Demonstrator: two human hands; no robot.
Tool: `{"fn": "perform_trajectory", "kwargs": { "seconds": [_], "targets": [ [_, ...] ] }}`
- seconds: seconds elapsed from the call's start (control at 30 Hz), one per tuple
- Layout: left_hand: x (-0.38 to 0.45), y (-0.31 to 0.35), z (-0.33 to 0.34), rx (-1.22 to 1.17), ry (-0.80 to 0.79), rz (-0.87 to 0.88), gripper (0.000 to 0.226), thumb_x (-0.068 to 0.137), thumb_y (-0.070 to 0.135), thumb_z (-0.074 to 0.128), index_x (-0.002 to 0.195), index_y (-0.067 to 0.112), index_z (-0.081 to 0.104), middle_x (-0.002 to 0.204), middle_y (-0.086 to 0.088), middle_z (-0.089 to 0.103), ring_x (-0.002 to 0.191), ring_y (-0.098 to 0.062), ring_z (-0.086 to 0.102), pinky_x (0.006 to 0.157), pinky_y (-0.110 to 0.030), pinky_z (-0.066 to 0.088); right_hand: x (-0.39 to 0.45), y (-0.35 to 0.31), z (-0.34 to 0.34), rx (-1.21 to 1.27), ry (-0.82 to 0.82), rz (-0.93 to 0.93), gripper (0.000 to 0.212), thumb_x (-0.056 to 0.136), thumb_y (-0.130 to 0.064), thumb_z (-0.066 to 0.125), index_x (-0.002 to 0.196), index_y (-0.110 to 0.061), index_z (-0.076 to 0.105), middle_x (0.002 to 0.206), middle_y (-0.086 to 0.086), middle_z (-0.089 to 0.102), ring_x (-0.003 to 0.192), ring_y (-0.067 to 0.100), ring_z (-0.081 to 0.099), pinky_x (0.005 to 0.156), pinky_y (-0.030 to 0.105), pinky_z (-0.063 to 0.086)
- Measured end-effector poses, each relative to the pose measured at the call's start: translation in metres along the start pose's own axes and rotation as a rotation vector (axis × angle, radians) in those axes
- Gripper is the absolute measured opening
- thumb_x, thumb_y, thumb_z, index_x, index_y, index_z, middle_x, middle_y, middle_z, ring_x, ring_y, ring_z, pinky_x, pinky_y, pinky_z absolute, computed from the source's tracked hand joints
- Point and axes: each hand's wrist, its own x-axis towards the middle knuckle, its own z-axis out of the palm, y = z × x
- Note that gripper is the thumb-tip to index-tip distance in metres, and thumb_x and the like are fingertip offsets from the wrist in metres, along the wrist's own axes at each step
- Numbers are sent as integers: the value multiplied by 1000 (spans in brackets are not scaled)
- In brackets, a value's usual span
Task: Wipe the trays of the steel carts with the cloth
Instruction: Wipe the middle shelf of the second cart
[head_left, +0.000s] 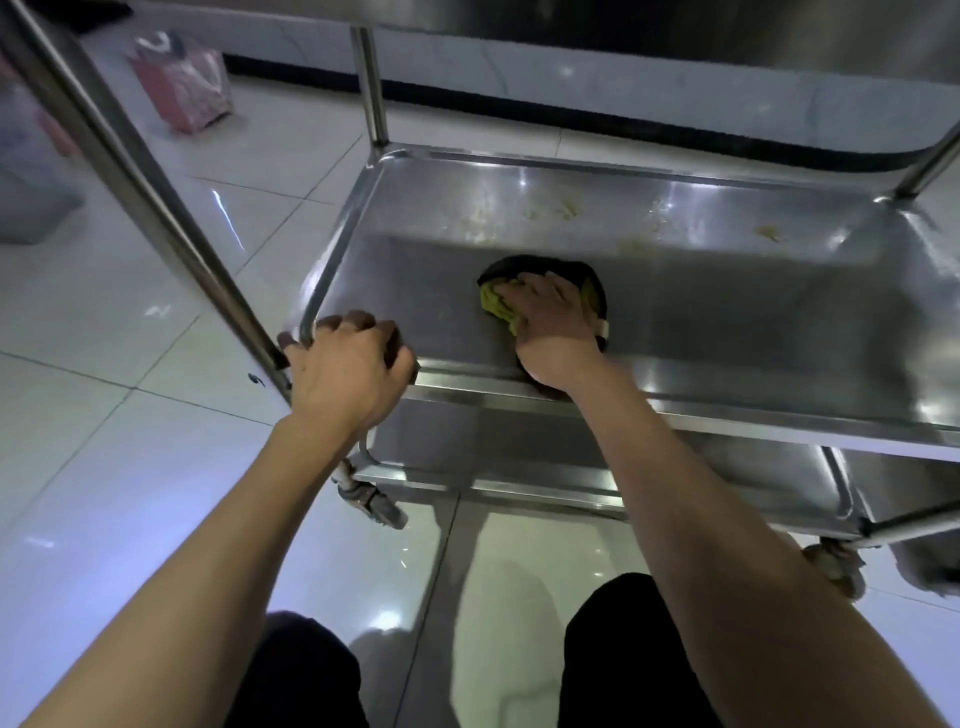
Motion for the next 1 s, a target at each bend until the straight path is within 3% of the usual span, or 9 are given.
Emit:
{"fn": "perform_trajectory", "kwargs": {
  "seconds": [0.1,0.23,0.33,0.5,0.67,0.77,0.87,0.93,1.0],
  "targets": [
    [-4,-13,3,-48,20,44,48,96,55,31,120,31,65,133,5,59,127,-29,50,103,-68,33,24,-37,13,-19,-38,-98,63,98,-8,41,153,-36,31,165,-8,15,152,22,3,123,47,10],
    [-5,-26,4,-62,36,68,54,96,63,28,125,34,63,140,9,57,134,-22,47,107,-62,35,47,-75,23,-32,-42,-222,57,101,-11,44,154,-29,34,164,-4,20,152,25,7,124,44,13],
    [-2,-33,5,-44,18,74,53,97,65,28,122,35,64,135,12,58,131,-19,47,103,-59,39,59,-97,25,-77,-52,-328,51,102,-20,42,152,-28,37,162,-2,26,151,27,12,122,46,17],
    [-1,-38,7,-8,-29,50,55,97,66,25,112,34,67,129,16,58,130,-16,45,104,-58,38,74,-136,34,2,-113,-470,51,102,-15,38,150,-32,42,162,-4,28,151,24,14,123,42,13],
    [-3,-39,7,-8,-18,29,52,97,64,26,118,37,66,137,11,55,132,-19,44,110,-61,31,80,-150,32,60,-80,-571,47,99,-7,42,142,-23,53,152,4,44,143,22,31,107,20,8],
    [-1,-34,4,-24,-44,1,51,95,63,29,111,34,67,139,7,54,131,-23,45,108,-63,32,75,-137,32,79,-38,-535,47,99,-10,44,143,-24,53,151,2,47,141,23,34,113,24,14],
    [-1,-25,-3,-67,-55,-31,41,88,55,34,101,33,66,123,5,59,118,-26,52,105,-66,33,63,-109,30,86,26,-418,45,99,-14,47,143,-23,52,152,2,45,142,27,31,117,32,15],
    [2,-16,-8,-57,-79,-56,37,83,48,39,105,30,64,114,2,58,111,-30,54,103,-68,33,55,-80,24,71,38,-328,47,100,-14,47,146,-23,48,156,1,40,146,28,26,120,36,14],
    [8,-1,-10,-35,-86,-49,38,86,41,45,116,28,63,120,-2,58,116,-32,53,106,-66,31,47,-50,18,54,27,-232,50,101,-13,45,150,-24,42,161,-1,31,149,27,18,122,36,9]
  ]
}}
